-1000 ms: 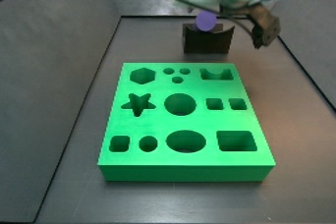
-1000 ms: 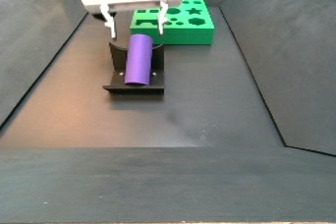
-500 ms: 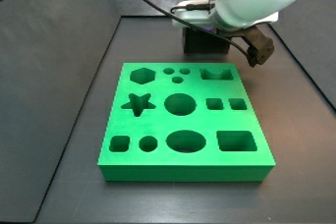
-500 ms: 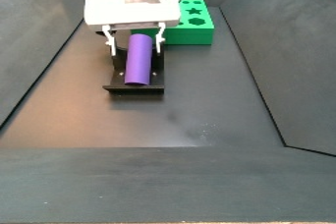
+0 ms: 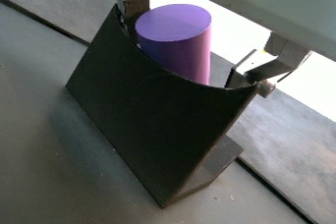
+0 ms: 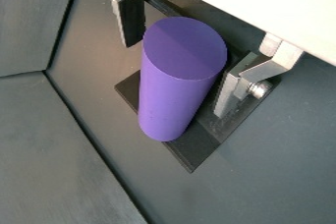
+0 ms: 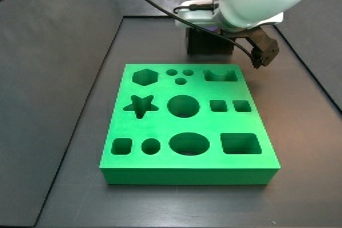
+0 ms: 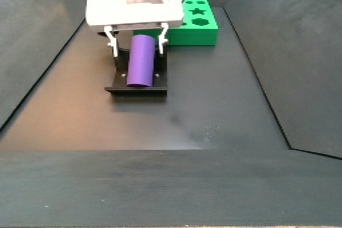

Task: Pick up the round object. Move up. Place the round object on the fixture. Regrasp the round object. Move to above the board. Insert the round object.
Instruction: Regrasp the round object, then move to above the board.

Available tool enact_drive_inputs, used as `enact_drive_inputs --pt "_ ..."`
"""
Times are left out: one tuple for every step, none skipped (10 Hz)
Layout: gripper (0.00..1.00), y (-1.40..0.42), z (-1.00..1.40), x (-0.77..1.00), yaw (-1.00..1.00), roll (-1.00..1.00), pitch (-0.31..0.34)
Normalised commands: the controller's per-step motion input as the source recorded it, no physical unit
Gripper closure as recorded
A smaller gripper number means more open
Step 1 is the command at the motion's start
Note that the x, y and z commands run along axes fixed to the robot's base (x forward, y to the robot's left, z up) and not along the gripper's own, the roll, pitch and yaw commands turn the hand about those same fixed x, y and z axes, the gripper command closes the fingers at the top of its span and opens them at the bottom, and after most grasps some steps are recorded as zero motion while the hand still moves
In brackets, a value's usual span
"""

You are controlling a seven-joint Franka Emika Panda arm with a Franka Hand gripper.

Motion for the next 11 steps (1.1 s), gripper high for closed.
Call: enact_drive_inputs --pt "1.0 0.0 0.0 0.0 0.0 0.0 0.0" --pt "1.0 -0.1 1.0 0.09 -0.27 0.02 -0.239" --pt "1.0 -0.1 1.0 0.09 -0.27 0.02 -0.238" --pt "1.0 -0.09 1.0 0.06 -0.3 0.02 -0.153" --pt "1.0 -0.08 1.0 0.05 -0.31 0.02 -0.111" --pt "1.0 -0.07 1.0 0.05 -0.29 0.0 -0.026" --pt "1.0 -0.07 1.0 0.04 -0.27 0.0 0.031" --pt "1.0 -0.06 1.0 0.03 -0.22 0.01 0.092" --pt "1.0 -0.06 1.0 0.02 -0.18 0.01 0.121" --pt "1.0 -0.06 1.0 0.01 -0.12 0.01 0.174" --pt "1.0 -0.06 1.0 0.01 -0.07 0.0 0.199"
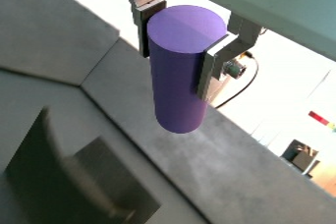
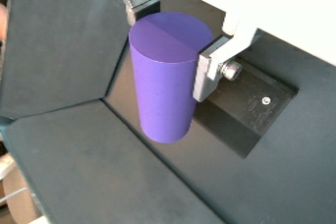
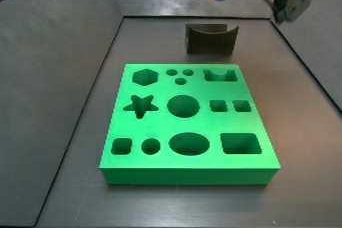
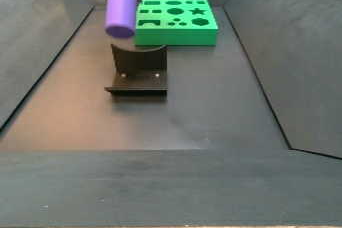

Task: Pick up the round object. Move up. Place the round object on the fixture. Regrasp the round object. Move to above the board. Insert the round object.
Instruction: Move to above the board.

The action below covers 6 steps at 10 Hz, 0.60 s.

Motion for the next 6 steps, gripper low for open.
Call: enact_drive_inputs --pt "1.0 -0.05 0.93 0.01 0.0 -0.01 0.219" --pt "1.0 -0.04 0.81 0.01 0.03 -0.02 0.221" --pt "1.0 -0.03 0.57 0.01 0.08 -0.03 0.219" --pt "1.0 -0.02 0.4 0.02 0.11 -0.03 0.214" --pt "1.0 -0.02 0.22 0.03 0.14 -0.03 0.198" --pt "1.0 -1.0 0.43 -0.66 0.0 -1.0 0.062"
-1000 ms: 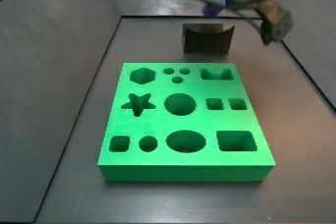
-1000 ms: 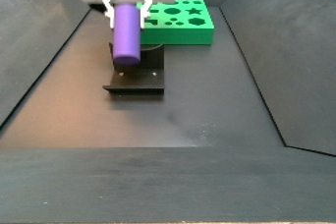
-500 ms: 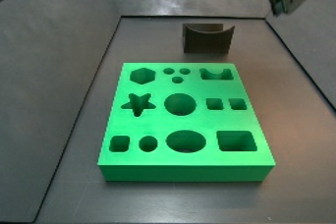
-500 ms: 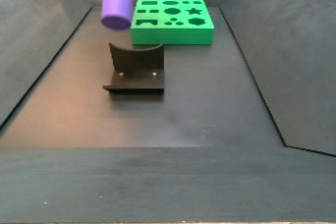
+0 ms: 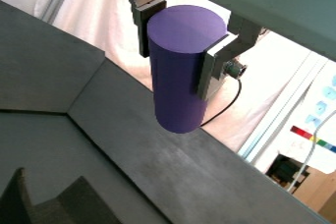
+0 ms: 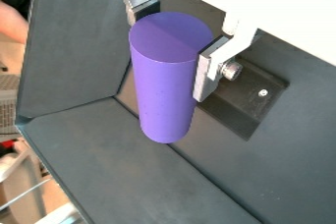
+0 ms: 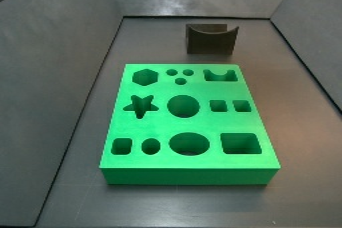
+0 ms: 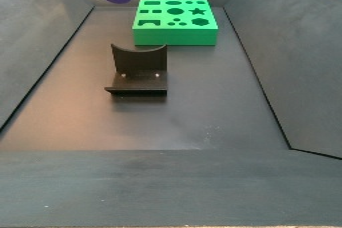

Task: Pick up the round object. Move up. Place the round object on the fixture. Regrasp the round object. Move to above the board. Insert the round object.
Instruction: Move to above the board.

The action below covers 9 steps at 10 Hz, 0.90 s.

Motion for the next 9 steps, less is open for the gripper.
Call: enact_drive_inputs --pt "1.0 -1.0 0.45 -0.66 0.0 -1.0 0.05" --pt "1.0 -1.0 0.47 -0.7 0.01 -1.0 0.03" --pt "1.0 -1.0 0.46 -0.72 0.01 -1.0 0.021" --pt "1.0 -1.0 0.47 -0.72 0.01 -1.0 0.023" --pt "1.0 -1.0 0.47 -0.73 0.01 -1.0 0.019" --pt "1.0 -1.0 0.47 -0.74 0.01 -1.0 0.015" --pt "1.0 -0.87 0.42 -0.7 0.01 -1.0 0.006" --pt "1.0 -0.6 0.29 -0.5 0.01 -1.0 0.002" --pt "1.0 -0.31 0.16 -0.31 0.01 -1.0 -0.004"
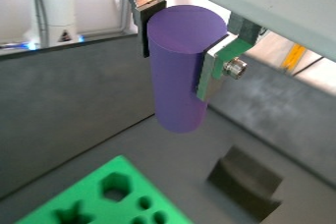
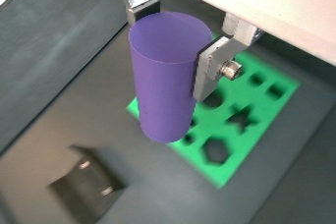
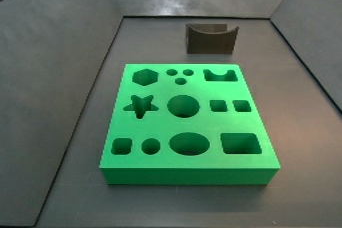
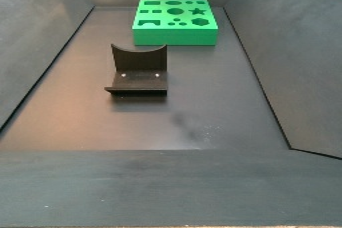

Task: Pick up the round object. Move up. Place the round object on the fixture. Regrasp the round object. Move to above the board. Insert the round object.
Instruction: Move to above the board.

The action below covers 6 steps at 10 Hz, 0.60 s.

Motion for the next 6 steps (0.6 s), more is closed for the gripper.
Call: enact_drive_inputs --pt "1.0 -0.15 0.07 -0.17 0.01 -1.0 -0.002" --pt "1.0 -0.04 0.03 -0.08 0.0 -0.9 -0.012" --pt "1.0 0.0 0.0 -0.05 0.0 -0.66 -0.02" --pt "1.0 0.0 0.01 -0.04 0.0 -0.39 -0.021" --pt "1.0 0.0 0.01 -0.04 0.0 -0.25 -0.02" --pt "1.0 0.01 0.0 -0.03 -0.01 -0.2 -0.022"
